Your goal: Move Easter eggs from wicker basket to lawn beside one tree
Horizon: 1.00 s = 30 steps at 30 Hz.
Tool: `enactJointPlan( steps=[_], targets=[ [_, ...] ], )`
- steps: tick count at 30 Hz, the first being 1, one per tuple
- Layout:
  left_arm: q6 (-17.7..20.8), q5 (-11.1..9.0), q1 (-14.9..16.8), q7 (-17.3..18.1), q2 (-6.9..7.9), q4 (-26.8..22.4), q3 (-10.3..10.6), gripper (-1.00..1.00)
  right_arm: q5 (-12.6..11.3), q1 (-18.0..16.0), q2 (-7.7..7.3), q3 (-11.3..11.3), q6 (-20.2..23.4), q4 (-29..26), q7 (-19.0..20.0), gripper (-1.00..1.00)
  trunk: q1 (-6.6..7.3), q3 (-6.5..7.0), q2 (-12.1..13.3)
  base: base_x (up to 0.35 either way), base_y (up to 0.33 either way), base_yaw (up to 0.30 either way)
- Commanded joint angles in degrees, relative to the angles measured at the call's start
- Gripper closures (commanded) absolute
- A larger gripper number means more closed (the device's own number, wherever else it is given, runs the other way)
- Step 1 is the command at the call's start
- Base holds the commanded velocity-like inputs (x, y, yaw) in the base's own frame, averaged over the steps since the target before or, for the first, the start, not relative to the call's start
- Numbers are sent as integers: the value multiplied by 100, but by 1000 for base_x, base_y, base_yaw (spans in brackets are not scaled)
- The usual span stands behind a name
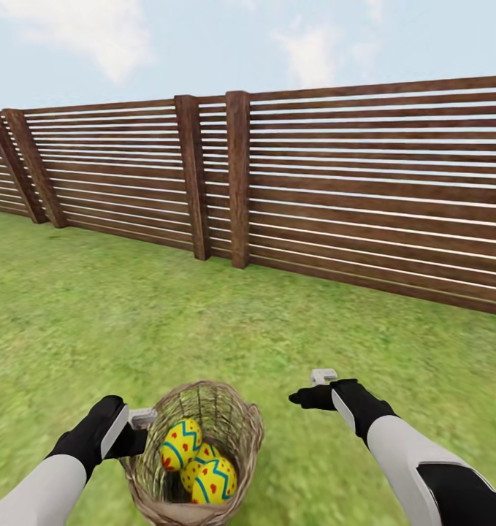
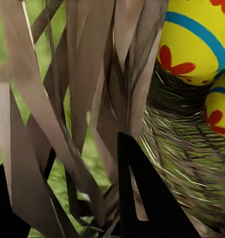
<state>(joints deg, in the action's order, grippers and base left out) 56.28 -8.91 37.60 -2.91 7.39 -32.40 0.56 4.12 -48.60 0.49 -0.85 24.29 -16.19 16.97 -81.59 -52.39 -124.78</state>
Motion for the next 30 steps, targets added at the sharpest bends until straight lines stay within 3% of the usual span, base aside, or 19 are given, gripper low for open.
enactJointPlan(
  steps=[1,30],
  targets=[
    [23,-23,2,-27,4,-5,7,100,45,0,-2,-11,30,-14,26,-100,24,13,39,0,0,0],
    [23,-16,2,-26,31,5,-20,100,88,-1,0,0,32,-7,18,-100,660,534,1202,0,0,0]
  ],
)
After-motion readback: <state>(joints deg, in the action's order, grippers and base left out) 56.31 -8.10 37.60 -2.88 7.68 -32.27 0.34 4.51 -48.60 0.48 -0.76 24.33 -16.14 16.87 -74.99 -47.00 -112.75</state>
